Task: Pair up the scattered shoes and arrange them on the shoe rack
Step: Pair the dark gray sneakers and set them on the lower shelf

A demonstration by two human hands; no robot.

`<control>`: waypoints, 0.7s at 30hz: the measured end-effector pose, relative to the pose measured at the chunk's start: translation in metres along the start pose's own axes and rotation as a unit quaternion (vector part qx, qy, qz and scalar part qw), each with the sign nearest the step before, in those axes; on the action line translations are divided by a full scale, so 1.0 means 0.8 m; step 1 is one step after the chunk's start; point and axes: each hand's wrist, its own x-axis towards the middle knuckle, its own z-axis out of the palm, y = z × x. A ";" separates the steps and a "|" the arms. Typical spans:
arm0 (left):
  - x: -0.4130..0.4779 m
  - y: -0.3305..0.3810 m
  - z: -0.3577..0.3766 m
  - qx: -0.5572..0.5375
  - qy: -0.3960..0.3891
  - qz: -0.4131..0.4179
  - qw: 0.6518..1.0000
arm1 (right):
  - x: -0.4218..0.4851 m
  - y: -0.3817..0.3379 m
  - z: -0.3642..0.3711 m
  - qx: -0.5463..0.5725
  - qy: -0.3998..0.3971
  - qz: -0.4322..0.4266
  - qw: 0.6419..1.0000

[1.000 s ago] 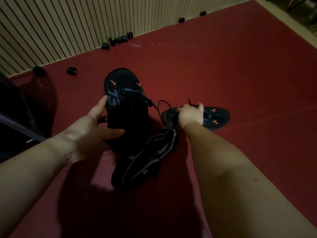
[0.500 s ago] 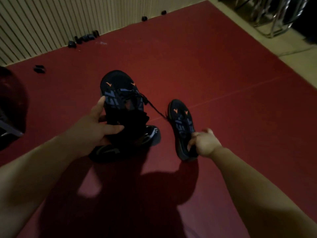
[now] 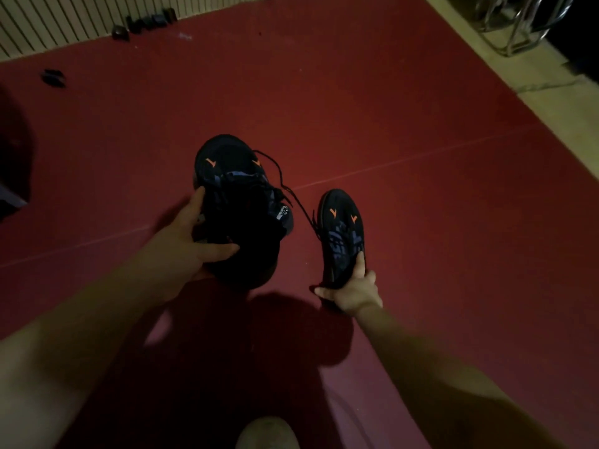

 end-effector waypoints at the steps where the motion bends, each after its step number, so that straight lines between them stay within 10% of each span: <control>1: -0.001 -0.004 -0.004 0.005 0.004 0.006 1.000 | 0.000 0.000 0.007 -0.003 0.019 -0.004 1.000; 21: -0.088 0.013 -0.098 0.109 0.053 0.085 0.989 | -0.097 -0.151 -0.021 0.125 0.051 -0.322 0.937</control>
